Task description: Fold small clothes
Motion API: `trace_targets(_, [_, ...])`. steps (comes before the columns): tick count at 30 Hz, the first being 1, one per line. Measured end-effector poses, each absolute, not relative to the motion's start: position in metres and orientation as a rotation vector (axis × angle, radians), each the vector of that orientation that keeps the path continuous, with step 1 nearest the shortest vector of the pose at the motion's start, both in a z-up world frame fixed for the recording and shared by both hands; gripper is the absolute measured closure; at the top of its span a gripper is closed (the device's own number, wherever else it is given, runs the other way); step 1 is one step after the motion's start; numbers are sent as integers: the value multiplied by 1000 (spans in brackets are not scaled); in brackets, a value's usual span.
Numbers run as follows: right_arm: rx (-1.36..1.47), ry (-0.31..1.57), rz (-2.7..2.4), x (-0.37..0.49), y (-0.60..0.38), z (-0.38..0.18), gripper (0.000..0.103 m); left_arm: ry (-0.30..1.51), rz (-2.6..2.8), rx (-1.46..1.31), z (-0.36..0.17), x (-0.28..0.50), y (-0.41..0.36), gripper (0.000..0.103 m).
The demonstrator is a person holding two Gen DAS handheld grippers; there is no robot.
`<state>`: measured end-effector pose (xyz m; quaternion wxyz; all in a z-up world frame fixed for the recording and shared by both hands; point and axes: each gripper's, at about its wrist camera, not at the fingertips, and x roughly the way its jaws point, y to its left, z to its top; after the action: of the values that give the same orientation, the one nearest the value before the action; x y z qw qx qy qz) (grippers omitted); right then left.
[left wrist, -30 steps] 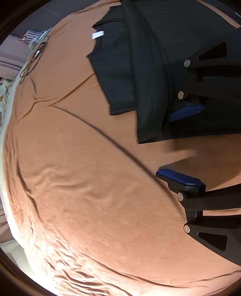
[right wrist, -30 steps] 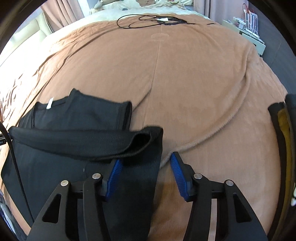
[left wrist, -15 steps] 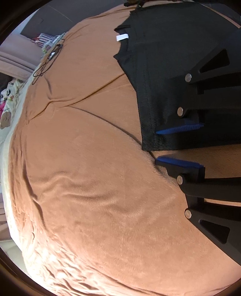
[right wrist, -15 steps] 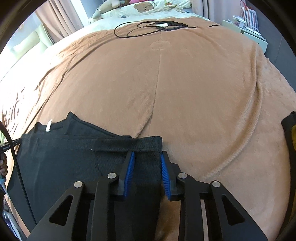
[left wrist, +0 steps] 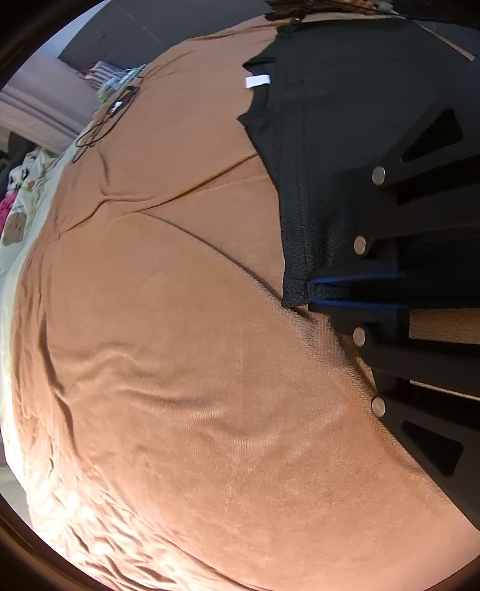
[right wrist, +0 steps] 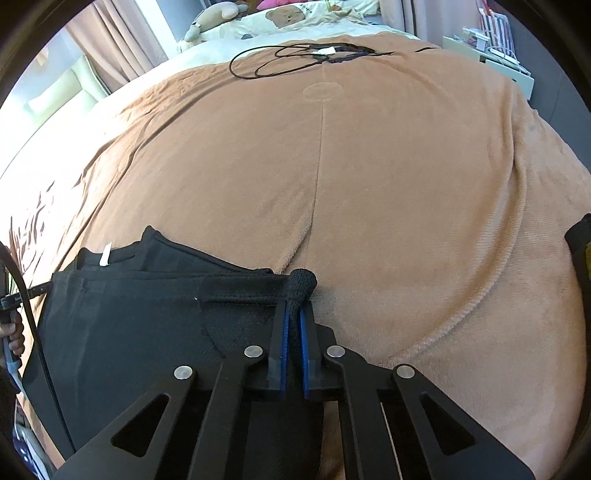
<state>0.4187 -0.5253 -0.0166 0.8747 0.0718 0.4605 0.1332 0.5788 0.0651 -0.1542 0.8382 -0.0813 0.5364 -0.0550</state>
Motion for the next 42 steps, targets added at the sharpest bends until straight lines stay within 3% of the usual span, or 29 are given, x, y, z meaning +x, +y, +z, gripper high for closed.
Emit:
trace_targets(14, [149,887,256,413,-521,10,102,1017,-86,-156,-108,576,70,99])
trace_targets(34, [138,966,164,464,-503,-10,99,1128,-8,-132,-145,620,71,97])
trace_targets(35, [141,972,154,464,-502,-10,97,1139,-5,-143,-146,619,72,96])
trace_targets(36, [152,971,159,462,-502,-9,86,1142,-2,-143,-146,617,73,94])
trace_targets(37, [161,968,168,460,-502,-7,62,1139,1,-136,-144,615,73,94])
trace_targets(39, [161,940,171,451,-502,-1,35,1136,2,-125,-138,609,74,87])
trace_targets(42, [167,936,203,443,-508,5,35,1122,-5,-143,-129,598,80,71])
